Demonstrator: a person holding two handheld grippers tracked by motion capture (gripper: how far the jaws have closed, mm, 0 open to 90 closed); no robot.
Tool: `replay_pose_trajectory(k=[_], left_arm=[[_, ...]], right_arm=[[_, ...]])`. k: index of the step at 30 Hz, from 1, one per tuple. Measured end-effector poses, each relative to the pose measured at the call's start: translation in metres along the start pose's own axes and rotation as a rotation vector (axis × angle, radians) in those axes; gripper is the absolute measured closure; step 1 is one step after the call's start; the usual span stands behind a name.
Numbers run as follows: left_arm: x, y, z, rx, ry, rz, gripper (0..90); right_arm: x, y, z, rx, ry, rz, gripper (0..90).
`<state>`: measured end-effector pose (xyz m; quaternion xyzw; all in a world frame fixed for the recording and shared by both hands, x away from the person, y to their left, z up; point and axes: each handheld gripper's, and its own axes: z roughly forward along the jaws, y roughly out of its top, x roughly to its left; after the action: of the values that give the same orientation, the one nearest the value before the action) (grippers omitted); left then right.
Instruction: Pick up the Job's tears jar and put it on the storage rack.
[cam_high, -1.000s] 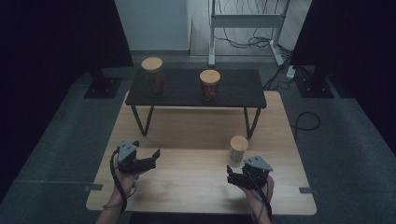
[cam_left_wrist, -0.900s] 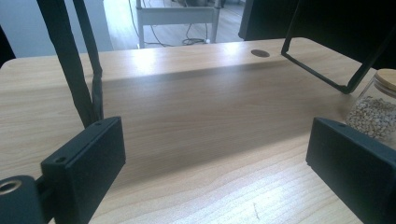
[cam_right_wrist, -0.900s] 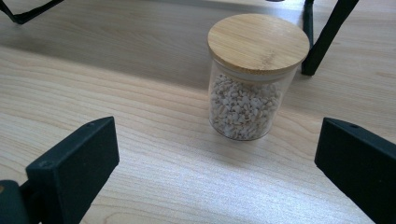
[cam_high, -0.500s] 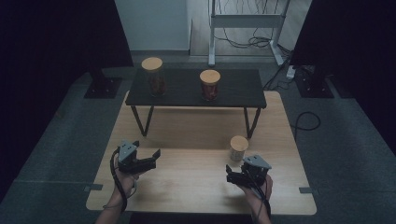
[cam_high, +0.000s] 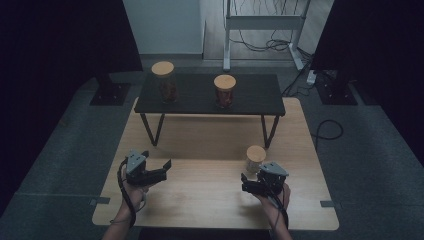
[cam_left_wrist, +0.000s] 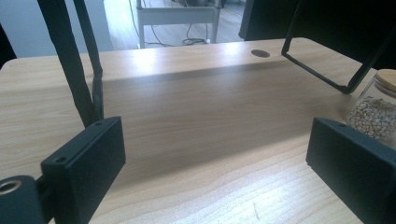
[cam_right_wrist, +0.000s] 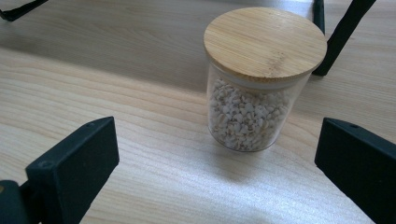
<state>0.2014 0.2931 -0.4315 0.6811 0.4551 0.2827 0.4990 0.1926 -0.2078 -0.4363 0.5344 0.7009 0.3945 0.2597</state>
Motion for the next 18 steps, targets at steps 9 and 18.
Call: replay_pose_trajectory(k=[9,18], left_arm=[[-0.001,0.000,0.001,0.006,0.000,0.002,4.4],[0.001,-0.001,0.002,0.010,0.005,-0.005,4.3]], right_arm=[[-0.004,0.004,0.009,0.013,-0.003,-0.001,0.0],[-0.008,0.011,0.023,0.026,0.002,-0.010,0.0]])
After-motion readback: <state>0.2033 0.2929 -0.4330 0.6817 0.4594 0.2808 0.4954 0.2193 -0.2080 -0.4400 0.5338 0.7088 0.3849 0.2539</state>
